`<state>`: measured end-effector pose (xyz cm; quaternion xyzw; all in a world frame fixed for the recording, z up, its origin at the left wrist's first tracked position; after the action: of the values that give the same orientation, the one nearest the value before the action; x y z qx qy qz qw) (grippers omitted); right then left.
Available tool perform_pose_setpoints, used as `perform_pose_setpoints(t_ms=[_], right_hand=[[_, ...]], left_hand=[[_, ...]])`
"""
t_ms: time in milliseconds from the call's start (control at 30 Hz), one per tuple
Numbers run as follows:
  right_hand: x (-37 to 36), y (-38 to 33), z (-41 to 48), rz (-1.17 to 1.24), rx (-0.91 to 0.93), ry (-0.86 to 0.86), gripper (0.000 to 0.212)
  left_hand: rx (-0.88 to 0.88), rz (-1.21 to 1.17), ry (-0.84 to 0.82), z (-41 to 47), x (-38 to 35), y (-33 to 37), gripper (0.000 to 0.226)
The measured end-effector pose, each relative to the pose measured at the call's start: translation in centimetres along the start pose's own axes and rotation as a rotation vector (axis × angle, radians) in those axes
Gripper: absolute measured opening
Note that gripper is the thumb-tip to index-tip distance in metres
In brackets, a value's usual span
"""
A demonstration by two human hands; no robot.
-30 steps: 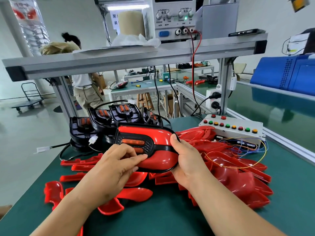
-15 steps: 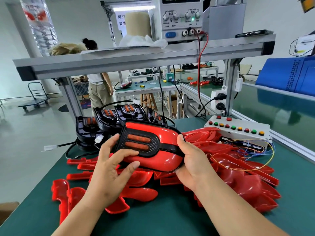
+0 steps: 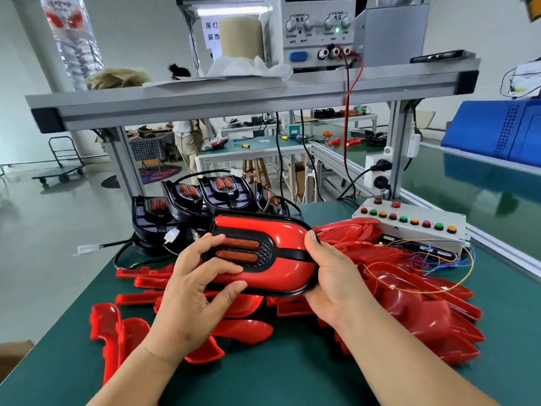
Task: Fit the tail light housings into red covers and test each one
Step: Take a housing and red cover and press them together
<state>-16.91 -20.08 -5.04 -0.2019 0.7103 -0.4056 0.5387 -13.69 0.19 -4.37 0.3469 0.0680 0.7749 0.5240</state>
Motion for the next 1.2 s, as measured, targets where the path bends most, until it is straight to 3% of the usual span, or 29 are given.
perform_pose_setpoints(t_ms=[200, 300, 467, 567, 667, 800, 933, 1200], right_hand=[[0.0, 0.2, 0.0, -0.004, -0.01, -0.007, 0.031], [0.0, 0.1, 0.0, -0.001, -0.003, -0.014, 0.032], [-0.1, 0.1, 0.0, 0.018, 0.004, -0.021, 0.036], [0.0, 0.0, 0.2, 0.022, 0.025, -0.022, 0.037], [-0.1, -0.2, 0.3, -0.008, 0.055, -0.05, 0.041], [0.0, -0.8, 0.3, -0.136, 0.123, -0.153, 0.058], [0.4, -0.6, 0.1, -0.213, 0.055, -0.268, 0.063], [0.4, 0.2, -0.1, -0.235, 0.062, -0.246, 0.066]], left_hand=[[0.019, 0.022, -0.032, 0.2, 0.1, 0.0, 0.011], [0.13, -0.041, -0.019, 0.1, 0.0, -0.1, 0.011], [0.51, -0.495, -0.002, 0.2, -0.5, -0.7, 0.042], [0.655, -0.823, -0.118, 0.6, -0.5, -0.9, 0.05], [0.669, -0.914, -0.22, 0.9, -0.4, -0.6, 0.048], [0.694, -0.975, -0.127, 0.9, -0.4, -0.5, 0.047], [0.7, -1.004, -0.078, 0.8, -0.4, -0.6, 0.047], [0.693, -1.013, -0.071, 0.4, -0.3, -1.2, 0.054]])
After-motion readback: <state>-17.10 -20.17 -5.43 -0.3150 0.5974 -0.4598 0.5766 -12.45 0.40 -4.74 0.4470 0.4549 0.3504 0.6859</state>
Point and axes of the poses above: each hand's wrist, its own z-axis towards the middle knuckle, its own x-axis out of the back of the hand, y = z × x, the point moved 2 cm from there along z, towards the middle knuckle, and after that the axes turned 8 degrees about y, right-handed, at the moved point
